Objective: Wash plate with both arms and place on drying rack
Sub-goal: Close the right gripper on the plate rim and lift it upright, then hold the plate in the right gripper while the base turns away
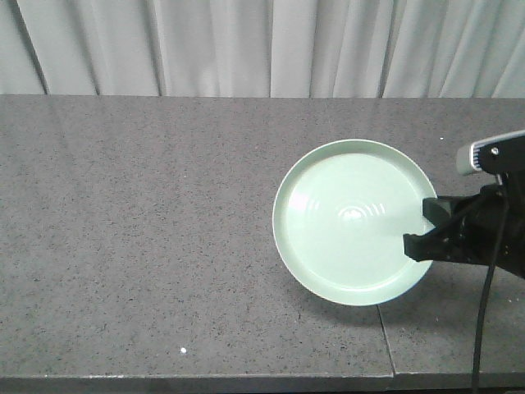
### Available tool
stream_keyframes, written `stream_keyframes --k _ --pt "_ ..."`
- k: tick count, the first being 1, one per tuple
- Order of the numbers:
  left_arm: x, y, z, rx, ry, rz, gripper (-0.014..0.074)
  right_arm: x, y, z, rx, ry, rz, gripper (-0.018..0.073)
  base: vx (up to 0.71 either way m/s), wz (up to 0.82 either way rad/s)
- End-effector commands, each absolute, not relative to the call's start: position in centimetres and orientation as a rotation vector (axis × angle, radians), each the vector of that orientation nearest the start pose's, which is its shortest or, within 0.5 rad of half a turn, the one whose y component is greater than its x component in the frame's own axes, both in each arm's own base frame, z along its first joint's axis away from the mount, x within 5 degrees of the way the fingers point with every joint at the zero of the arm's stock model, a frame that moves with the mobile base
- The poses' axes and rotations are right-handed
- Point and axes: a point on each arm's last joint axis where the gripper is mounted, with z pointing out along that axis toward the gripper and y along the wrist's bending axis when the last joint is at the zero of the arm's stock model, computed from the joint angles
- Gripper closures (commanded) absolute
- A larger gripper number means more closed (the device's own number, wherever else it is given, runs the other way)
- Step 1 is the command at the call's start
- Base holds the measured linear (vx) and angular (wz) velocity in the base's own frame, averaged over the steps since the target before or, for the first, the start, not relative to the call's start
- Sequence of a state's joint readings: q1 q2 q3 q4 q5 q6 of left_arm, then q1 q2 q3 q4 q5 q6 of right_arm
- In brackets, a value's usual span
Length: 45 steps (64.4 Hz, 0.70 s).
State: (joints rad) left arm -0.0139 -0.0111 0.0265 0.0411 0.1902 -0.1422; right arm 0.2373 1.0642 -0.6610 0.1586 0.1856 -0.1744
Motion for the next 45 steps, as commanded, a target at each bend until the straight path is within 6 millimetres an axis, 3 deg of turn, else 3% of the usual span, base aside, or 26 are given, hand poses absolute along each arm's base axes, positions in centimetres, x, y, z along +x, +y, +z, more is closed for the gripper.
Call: stream_keyframes --k 1,13,45 --pt "5.6 -0.1 18.9 -0.068 1.621 -0.092 0.0593 20.7 5.1 30.4 -0.253 1.918 0.16 0.0564 0.0 0.0" --pt "5.6 -0.1 18.9 -0.068 1.621 -0.092 0.0593 19.4 4.8 30.3 -0.249 1.892 0.16 0.0564 0.0 0.0" --pt "5.6 -0.1 18.9 -0.068 1.621 -0.092 0.0593 19.4 4.8 30.1 -0.258 1.912 0.159 0.0564 0.0 0.0"
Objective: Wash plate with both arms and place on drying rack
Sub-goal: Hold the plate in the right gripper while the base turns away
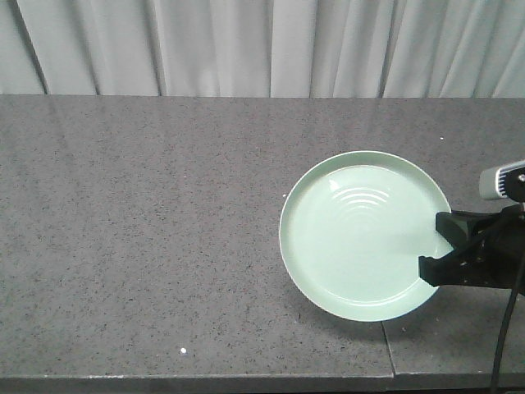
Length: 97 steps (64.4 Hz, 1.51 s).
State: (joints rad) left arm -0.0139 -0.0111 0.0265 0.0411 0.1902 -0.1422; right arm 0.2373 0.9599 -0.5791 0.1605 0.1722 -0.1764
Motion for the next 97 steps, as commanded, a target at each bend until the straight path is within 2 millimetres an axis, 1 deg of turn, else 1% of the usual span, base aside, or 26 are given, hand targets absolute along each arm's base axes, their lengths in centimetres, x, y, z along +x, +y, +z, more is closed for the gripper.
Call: stream_keyframes --k 1,56,97 --pt "5.6 -0.08 18.94 -0.068 1.621 -0.092 0.0593 19.37 4.79 30.15 -0.258 1.912 0.159 0.0564 0.0 0.0" --pt "5.6 -0.08 18.94 -0.068 1.621 -0.092 0.0593 19.37 4.79 30.15 -0.258 1.912 0.159 0.0564 0.0 0.01" --pt "5.6 -0.08 18.94 -0.068 1.621 -0.092 0.0593 19.37 4.79 30.15 -0.258 1.912 0.159 0.0564 -0.05 0.18"
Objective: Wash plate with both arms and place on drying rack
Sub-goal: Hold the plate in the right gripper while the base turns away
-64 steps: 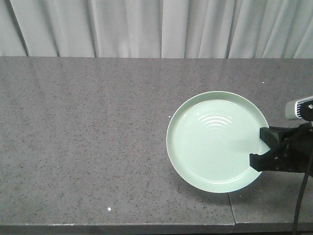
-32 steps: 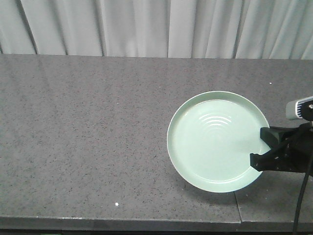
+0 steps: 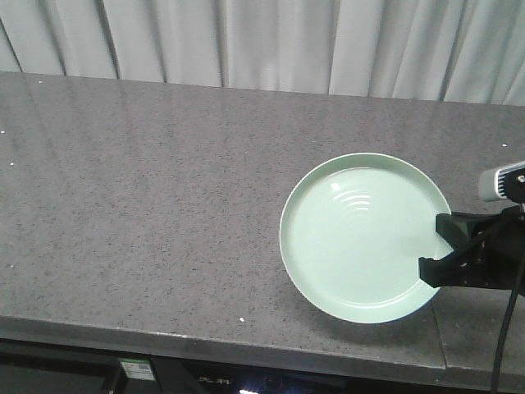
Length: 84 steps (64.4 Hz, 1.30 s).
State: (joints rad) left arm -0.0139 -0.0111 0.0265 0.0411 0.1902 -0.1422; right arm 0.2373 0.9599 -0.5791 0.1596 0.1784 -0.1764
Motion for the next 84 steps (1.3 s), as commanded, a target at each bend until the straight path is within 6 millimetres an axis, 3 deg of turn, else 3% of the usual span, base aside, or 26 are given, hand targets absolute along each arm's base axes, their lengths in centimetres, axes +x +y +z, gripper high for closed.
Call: stream_keyframes --k 1,84 --pt "5.6 -0.08 18.94 -0.068 1.621 -0.092 0.0593 19.37 4.79 30.15 -0.258 1.912 0.159 0.0564 -0.05 0.23" --pt "5.6 -0.08 18.94 -0.068 1.621 -0.092 0.0593 19.37 4.79 30.15 -0.258 1.912 0.159 0.0564 -0.07 0.29"
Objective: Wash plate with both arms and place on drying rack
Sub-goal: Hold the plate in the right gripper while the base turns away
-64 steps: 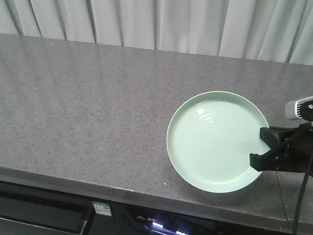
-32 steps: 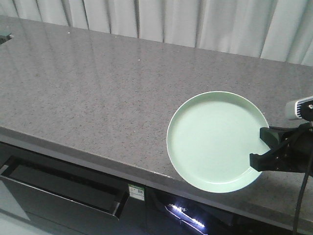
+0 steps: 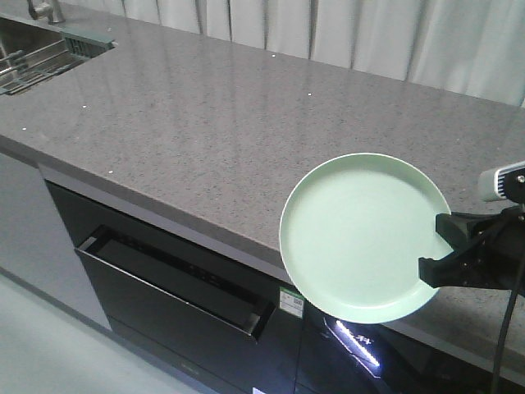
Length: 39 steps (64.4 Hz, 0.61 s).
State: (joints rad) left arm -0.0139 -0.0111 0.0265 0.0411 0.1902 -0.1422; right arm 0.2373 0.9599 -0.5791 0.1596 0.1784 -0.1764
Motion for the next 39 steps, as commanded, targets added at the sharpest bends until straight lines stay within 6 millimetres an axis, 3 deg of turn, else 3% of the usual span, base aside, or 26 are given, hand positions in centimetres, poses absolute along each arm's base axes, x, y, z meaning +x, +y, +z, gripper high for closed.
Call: stream_keyframes --k 1,39 --pt "5.6 -0.08 18.94 -0.068 1.621 -0.092 0.0593 19.37 4.79 30.15 -0.258 1.912 0.159 0.0564 -0.08 0.32" --pt "5.6 -0.08 18.94 -0.068 1.621 -0.092 0.0593 19.37 4.79 30.15 -0.258 1.912 0.159 0.0564 -0.08 0.3"
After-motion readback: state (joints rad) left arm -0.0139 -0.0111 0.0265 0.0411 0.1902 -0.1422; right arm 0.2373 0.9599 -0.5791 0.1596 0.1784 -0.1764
